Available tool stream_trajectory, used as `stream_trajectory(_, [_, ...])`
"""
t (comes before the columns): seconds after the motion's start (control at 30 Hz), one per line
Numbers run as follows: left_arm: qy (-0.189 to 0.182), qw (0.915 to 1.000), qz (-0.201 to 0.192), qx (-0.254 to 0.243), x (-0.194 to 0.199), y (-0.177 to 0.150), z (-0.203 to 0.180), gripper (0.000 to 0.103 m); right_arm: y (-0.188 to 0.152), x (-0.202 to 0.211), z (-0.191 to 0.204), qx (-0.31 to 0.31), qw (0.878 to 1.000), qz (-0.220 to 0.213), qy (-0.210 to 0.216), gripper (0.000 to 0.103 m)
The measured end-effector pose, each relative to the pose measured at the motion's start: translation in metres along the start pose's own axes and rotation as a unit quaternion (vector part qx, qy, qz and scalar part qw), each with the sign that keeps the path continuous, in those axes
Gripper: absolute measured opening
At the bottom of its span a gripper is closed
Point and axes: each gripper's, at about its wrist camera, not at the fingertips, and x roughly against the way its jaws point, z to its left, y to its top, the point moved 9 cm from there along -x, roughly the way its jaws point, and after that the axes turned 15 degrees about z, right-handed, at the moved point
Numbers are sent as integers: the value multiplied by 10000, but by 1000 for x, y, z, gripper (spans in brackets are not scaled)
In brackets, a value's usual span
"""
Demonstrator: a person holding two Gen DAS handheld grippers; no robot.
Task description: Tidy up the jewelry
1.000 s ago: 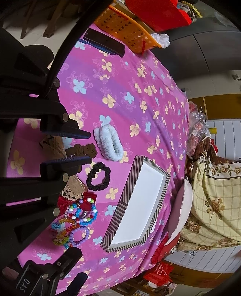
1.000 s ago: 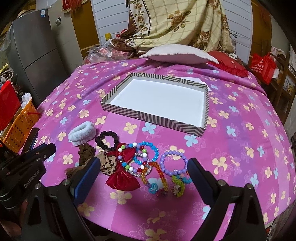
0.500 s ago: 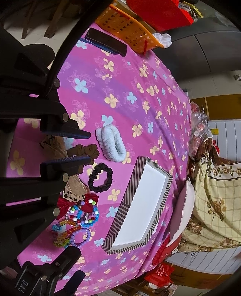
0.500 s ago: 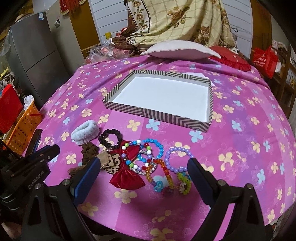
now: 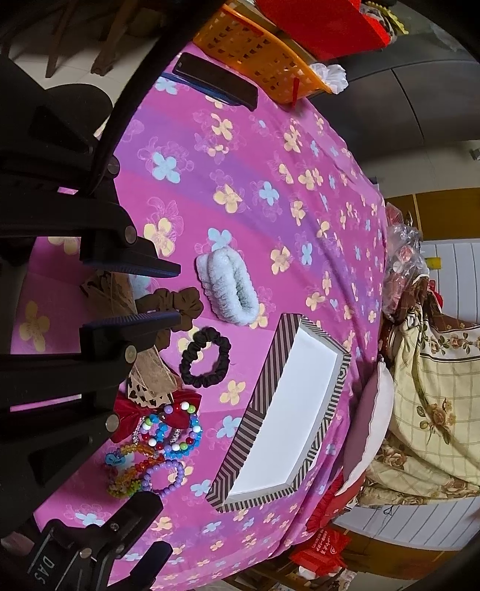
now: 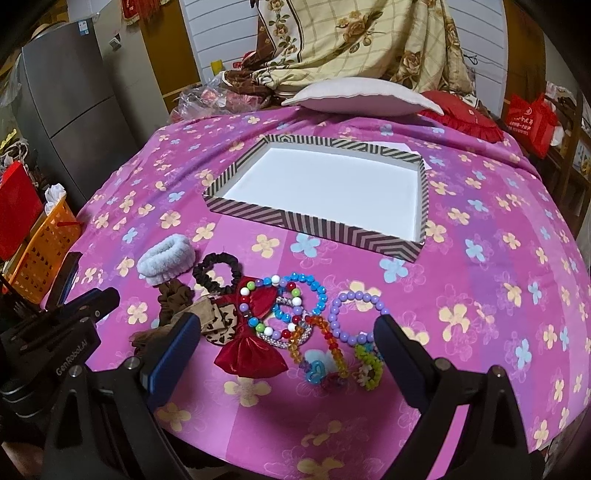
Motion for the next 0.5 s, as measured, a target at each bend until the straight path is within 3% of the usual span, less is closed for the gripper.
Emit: stream_trajectory(0.5, [34, 9999, 131, 17, -11, 1, -3, 31, 5, -10, -4, 23, 9999, 98, 22, 97])
